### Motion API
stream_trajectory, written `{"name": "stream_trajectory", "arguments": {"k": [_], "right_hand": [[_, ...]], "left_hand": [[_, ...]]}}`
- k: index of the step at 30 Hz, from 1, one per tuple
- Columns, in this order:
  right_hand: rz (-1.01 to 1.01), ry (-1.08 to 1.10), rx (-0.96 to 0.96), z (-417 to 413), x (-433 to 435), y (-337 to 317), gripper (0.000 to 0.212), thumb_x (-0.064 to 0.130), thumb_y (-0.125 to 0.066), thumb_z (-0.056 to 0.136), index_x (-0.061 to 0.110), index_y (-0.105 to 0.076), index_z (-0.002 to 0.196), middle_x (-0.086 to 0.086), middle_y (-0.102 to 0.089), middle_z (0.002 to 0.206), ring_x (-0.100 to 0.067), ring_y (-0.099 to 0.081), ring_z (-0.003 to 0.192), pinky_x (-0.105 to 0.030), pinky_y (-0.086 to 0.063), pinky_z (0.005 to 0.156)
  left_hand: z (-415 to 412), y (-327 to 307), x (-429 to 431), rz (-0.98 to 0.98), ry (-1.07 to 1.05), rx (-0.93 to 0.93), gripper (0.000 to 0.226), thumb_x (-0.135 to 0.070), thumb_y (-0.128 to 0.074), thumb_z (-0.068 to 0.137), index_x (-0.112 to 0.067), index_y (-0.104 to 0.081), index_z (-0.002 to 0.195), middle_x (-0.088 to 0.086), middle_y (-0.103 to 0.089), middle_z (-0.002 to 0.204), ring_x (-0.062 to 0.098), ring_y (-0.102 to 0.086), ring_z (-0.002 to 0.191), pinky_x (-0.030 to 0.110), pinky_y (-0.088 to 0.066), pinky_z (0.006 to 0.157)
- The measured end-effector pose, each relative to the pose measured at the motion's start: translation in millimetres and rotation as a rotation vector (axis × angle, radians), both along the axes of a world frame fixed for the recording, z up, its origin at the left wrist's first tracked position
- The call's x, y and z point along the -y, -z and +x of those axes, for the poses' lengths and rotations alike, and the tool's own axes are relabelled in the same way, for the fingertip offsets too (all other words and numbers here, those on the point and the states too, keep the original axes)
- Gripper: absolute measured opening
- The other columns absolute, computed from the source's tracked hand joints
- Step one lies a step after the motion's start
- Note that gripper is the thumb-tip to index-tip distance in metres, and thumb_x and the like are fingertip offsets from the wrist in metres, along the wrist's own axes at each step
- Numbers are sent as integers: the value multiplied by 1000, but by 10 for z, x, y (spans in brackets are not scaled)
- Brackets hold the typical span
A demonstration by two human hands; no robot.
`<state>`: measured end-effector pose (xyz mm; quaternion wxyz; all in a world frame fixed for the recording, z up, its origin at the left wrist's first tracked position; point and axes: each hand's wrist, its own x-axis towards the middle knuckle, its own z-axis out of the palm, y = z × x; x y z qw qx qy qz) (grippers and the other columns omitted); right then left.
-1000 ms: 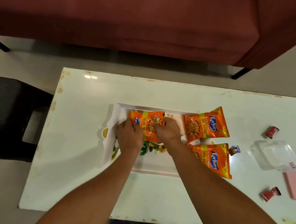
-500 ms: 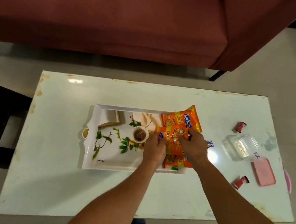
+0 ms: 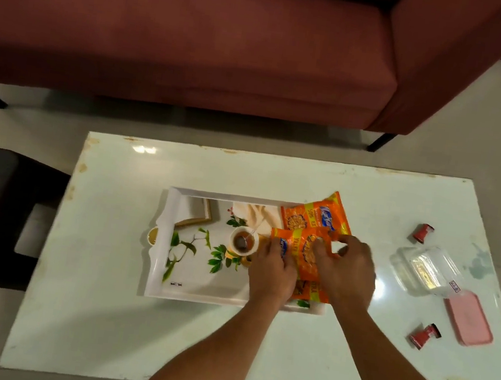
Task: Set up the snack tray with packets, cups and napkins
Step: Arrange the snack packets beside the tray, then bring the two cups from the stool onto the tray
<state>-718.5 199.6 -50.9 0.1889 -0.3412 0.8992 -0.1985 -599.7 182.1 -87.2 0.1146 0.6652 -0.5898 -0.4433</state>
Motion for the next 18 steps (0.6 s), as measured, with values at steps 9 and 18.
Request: {"name": "stream_trajectory", "arguments": {"k": [9, 18], "right_hand": [[-260, -292, -15, 829, 636, -713, 29, 37, -63, 91, 19, -67, 113, -8, -63, 109, -26, -63, 88, -34, -47, 71], [-288, -767, 167, 3198, 1324, -1347, 14, 21, -61, 96, 19, -72, 104, 1, -71, 101, -15, -64, 83, -26, -50, 73]], "left_hand": [[945, -816, 622, -128, -414, -38, 42, -28, -41, 106, -17, -51, 145, 6, -54, 147, 22, -46, 137, 34, -37, 111], [3189, -1640, 1101, -351, -729, 5, 31, -32, -44, 104, -20, -66, 122, 0, -70, 120, 18, -63, 111, 31, -51, 92]]}}
